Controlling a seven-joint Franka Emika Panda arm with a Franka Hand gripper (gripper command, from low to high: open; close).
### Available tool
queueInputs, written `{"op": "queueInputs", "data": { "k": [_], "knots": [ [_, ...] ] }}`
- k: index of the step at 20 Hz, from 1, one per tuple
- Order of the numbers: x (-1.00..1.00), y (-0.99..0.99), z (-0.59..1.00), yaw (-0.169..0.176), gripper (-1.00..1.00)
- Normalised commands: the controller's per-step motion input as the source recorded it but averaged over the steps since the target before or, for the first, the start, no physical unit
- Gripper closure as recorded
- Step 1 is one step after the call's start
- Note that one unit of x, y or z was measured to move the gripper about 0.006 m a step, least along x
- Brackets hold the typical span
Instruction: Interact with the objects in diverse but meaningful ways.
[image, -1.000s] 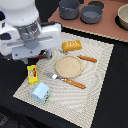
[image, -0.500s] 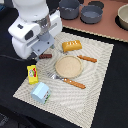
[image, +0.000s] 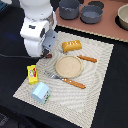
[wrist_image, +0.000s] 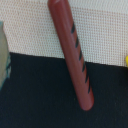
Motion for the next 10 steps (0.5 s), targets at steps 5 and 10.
{"op": "queueInputs", "data": {
  "k": [5, 10],
  "knots": [
    [-0.19, 0.0, -0.27, 0.047, -1.0],
    [-0.29, 0.0, -0.36, 0.078, -1.0]
  ]
}}
